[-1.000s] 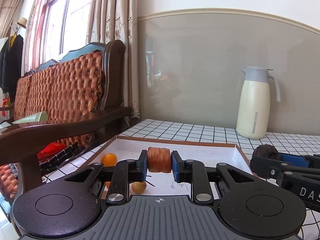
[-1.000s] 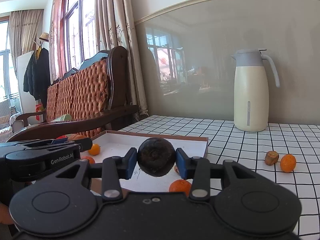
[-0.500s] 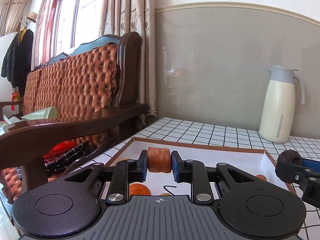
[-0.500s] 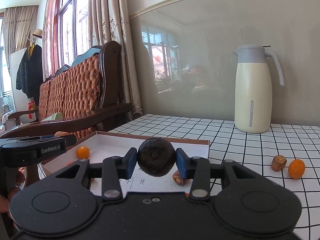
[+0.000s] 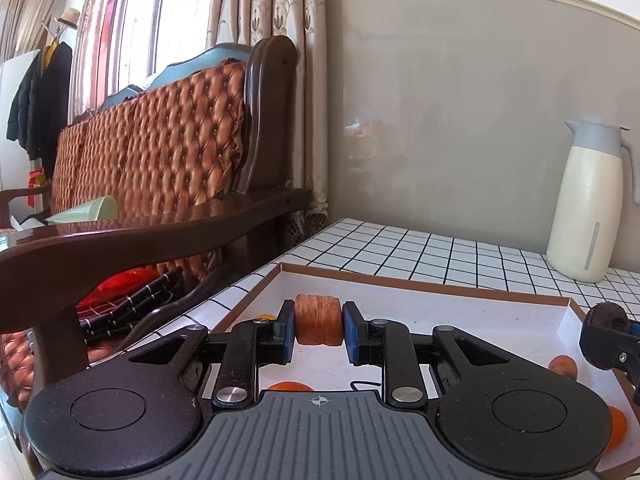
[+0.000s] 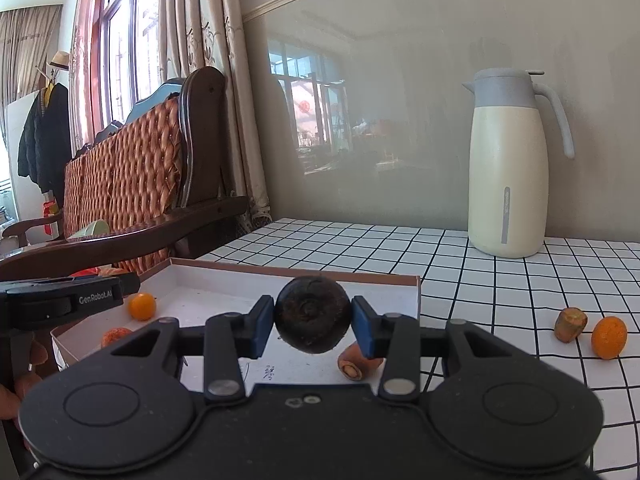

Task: Organize fruits
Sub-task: 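Open both tools to drop the pieces into the box, then withdraw both open tools from the box toward the remaining fruit, then grasp the small orange with the right tool while the left tool grasps the brown cube piece, then carry both held pieces over the white box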

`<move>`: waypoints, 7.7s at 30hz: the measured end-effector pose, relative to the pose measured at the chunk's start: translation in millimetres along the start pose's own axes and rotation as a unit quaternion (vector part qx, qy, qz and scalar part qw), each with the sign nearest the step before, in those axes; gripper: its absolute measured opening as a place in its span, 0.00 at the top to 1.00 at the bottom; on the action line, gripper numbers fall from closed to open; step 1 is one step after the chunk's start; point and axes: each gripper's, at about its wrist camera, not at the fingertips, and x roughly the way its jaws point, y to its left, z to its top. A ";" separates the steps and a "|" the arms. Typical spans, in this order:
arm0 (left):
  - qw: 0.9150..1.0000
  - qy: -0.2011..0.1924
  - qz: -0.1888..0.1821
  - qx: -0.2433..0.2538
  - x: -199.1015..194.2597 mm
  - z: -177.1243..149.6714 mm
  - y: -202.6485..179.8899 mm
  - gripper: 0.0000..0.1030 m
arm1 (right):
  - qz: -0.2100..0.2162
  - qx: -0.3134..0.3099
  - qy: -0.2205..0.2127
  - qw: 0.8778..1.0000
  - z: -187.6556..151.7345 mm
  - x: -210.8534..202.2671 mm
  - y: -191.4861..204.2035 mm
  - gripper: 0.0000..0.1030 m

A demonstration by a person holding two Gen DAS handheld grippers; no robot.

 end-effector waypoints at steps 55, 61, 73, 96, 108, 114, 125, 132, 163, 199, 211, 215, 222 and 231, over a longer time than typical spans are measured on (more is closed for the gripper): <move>0.997 -0.046 -0.042 0.035 -86.9 -4.8 -76.9 0.00 | -0.020 0.023 -0.043 0.999 -0.3 -101.1 -78.2 0.06; 0.995 -0.044 -0.068 0.050 -95.3 -12.3 -104.7 0.00 | -0.049 0.036 -0.044 0.997 -3.2 -110.6 -99.1 0.06; 0.987 -0.039 -0.129 0.084 -101.9 -20.6 -160.1 0.00 | -0.101 0.041 -0.022 0.994 -10.6 -114.9 -127.2 0.14; 0.977 0.004 -0.167 0.129 -65.3 -34.1 -255.7 0.10 | -0.160 0.090 0.060 0.981 -18.9 -77.1 -192.3 0.51; 0.978 0.039 -0.158 0.128 -24.4 -31.7 -270.1 0.19 | -0.148 0.105 0.096 0.979 -11.7 -27.8 -213.3 0.60; 0.979 0.049 -0.150 0.127 -9.7 -29.7 -272.5 0.19 | -0.138 0.110 0.106 0.979 -10.6 -13.2 -217.7 0.60; 0.976 0.054 -0.164 0.131 -4.3 -31.7 -283.5 0.19 | -0.147 0.117 0.112 0.976 -16.6 -5.6 -224.3 0.72; 0.964 0.053 -0.210 0.154 -10.6 -34.4 -313.4 0.19 | -0.186 0.115 0.107 0.970 -21.4 -29.9 -241.7 0.72; 0.946 0.103 -0.273 0.140 -5.1 -38.0 -344.6 0.67 | -0.207 0.104 0.115 0.966 -22.9 -43.1 -259.2 0.72; 0.959 0.053 -0.250 0.120 -119.9 -48.2 -197.8 0.67 | -0.089 0.052 0.081 0.991 -26.5 -111.5 -146.7 0.72; 0.971 0.027 -0.220 0.085 -117.9 -35.7 -154.6 0.67 | -0.052 0.012 0.053 0.997 -16.6 -101.5 -98.5 0.73; 0.975 0.024 -0.209 0.073 -115.8 -32.2 -145.2 0.67 | -0.048 0.010 0.046 0.998 -13.3 -96.3 -91.3 0.73; 0.980 0.014 -0.188 0.059 -110.2 -26.2 -127.4 0.67 | -0.036 0.014 0.024 0.999 -5.8 -86.4 -78.0 0.73; 0.988 0.004 -0.146 0.047 -98.8 -16.1 -95.6 0.67 | -0.011 0.015 0.005 1.000 1.3 -70.4 -56.1 0.73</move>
